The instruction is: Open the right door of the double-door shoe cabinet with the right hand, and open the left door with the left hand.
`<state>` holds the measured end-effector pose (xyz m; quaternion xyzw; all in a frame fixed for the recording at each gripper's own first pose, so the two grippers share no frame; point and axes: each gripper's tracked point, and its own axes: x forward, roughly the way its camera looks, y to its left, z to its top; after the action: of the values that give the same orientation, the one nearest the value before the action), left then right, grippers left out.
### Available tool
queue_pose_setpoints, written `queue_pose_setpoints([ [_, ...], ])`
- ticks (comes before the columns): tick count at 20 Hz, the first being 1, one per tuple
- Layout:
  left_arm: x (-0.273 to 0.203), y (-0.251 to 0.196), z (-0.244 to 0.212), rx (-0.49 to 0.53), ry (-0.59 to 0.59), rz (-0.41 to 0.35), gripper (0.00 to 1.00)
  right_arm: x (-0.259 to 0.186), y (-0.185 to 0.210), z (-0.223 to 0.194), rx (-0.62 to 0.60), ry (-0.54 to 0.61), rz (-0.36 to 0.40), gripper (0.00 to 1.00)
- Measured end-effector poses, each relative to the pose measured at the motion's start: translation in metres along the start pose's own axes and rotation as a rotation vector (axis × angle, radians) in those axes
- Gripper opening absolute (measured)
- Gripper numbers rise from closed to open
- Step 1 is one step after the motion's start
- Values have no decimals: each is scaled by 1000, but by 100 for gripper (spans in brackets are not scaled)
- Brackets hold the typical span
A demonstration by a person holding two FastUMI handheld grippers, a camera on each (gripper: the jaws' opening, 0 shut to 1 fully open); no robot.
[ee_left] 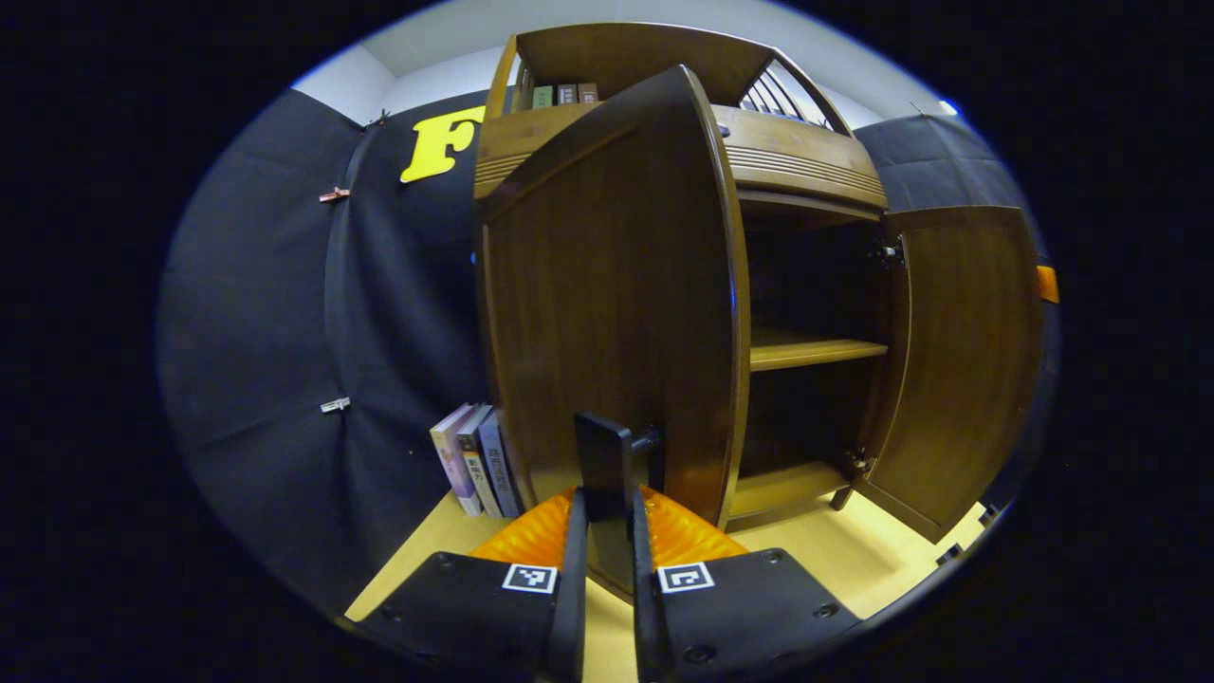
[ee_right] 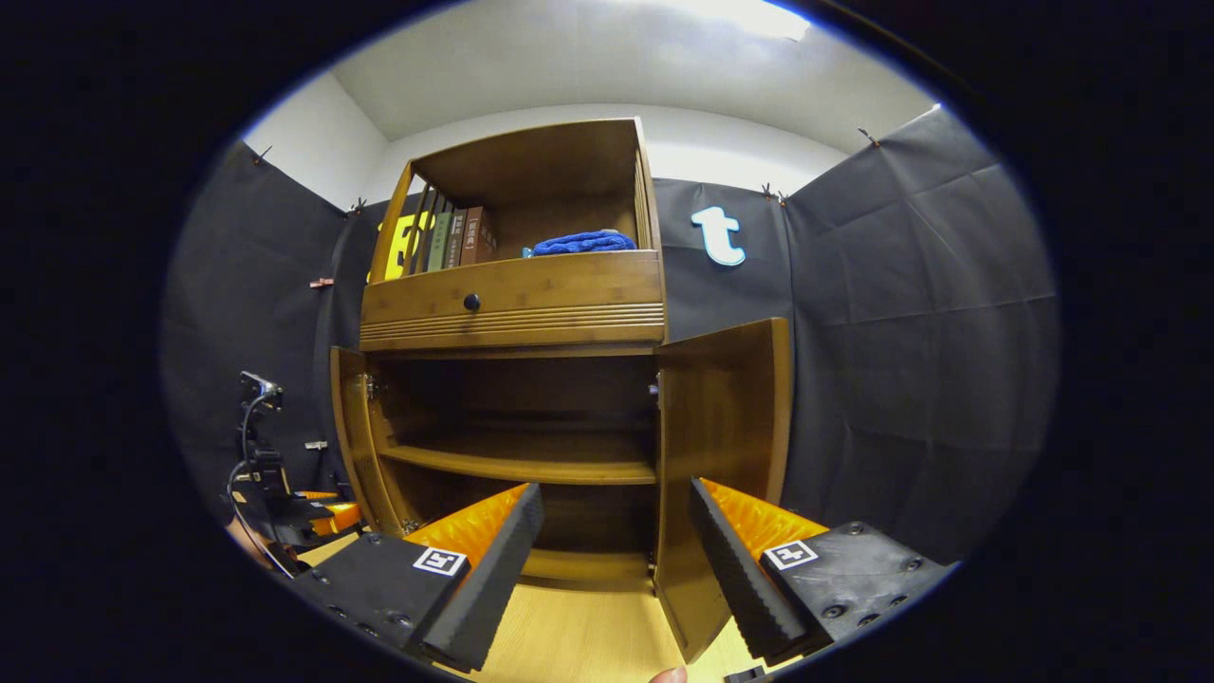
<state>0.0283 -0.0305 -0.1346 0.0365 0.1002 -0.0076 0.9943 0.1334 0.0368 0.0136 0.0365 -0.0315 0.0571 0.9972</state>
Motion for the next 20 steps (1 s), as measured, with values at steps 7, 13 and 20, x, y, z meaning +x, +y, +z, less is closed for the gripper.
queue_pose_setpoints([
  [7, -20, 43, -7, 2, -7, 29, 20, 3, 30, -6, 20, 5, 20, 98],
  [13, -30, 75, -16, -14, -10, 21, 17, 2, 53, -15, 11, 14, 36, 98],
  [20, -38, 115, -21, -51, -26, 27, 11, 3, 74, -16, 2, 13, 51, 98],
])
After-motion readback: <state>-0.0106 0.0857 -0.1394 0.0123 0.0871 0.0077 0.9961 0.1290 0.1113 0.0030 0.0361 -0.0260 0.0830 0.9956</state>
